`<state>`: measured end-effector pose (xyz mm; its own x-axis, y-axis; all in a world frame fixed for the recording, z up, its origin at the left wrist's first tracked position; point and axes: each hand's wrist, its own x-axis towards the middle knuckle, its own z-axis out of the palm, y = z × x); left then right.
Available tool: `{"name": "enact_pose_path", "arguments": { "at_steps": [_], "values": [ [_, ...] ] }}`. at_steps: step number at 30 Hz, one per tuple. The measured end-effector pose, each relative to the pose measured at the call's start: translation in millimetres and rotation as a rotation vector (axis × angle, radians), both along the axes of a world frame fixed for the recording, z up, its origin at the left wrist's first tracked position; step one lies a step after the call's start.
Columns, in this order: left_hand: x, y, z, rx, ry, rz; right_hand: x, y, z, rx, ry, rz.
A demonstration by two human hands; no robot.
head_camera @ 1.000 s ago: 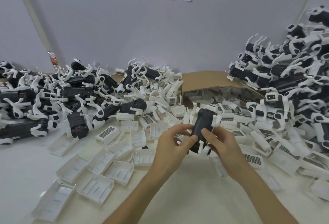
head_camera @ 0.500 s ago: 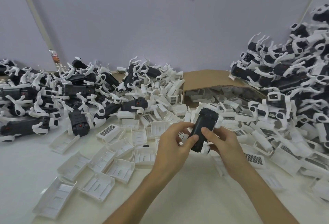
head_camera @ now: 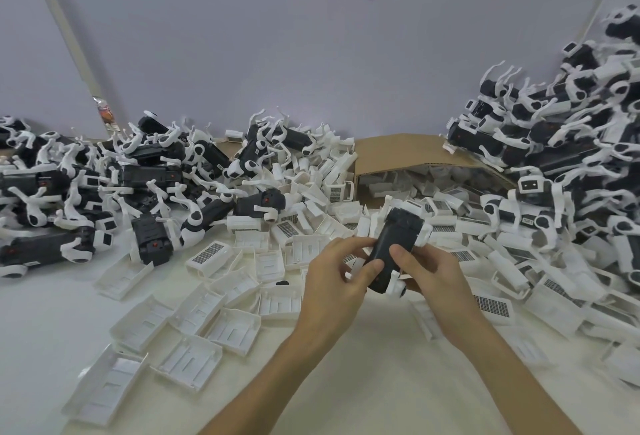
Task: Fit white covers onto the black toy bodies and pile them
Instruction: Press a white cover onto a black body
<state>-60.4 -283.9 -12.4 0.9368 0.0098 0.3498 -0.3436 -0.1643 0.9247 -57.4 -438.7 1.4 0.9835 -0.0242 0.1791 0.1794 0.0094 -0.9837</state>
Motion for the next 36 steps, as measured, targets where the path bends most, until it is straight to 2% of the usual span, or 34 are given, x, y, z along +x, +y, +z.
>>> {"name": "enact_pose_path", "arguments": {
  "at_steps": [11,16,20,26,30,36],
  "values": [
    [-3.4,-1.5,-0.8,0.018,-0.071,0.036,-2.1,0.9,0.1,-0.028,-0.093,-0.037],
    [-1.9,-1.9,-3.8,0.02,-0.025,0.034,-1.7,1.6,-3.9,-0.034,-0.161,-0.057],
    [-1.3,-1.5,-3.0,-0.049,0.048,-0.027,0.4,2.3,-7.6,-0.109,-0.187,-0.056],
    [-1.9,-1.1,-4.1,-0.004,0.061,-0.066,-2.4,-2.9,-4.3,-0.198,-0.253,-0.042],
    [-2.6,-1.5,-1.0,0.049,0.05,-0.174,-3.4,-5.8,-2.4,-0.283,-0.331,-0.049],
    [0.1,4.0,2.1,-0.052,0.022,-0.241,-6.4,-2.1,-1.0,-0.252,-0.351,-0.017]
  ]
}}
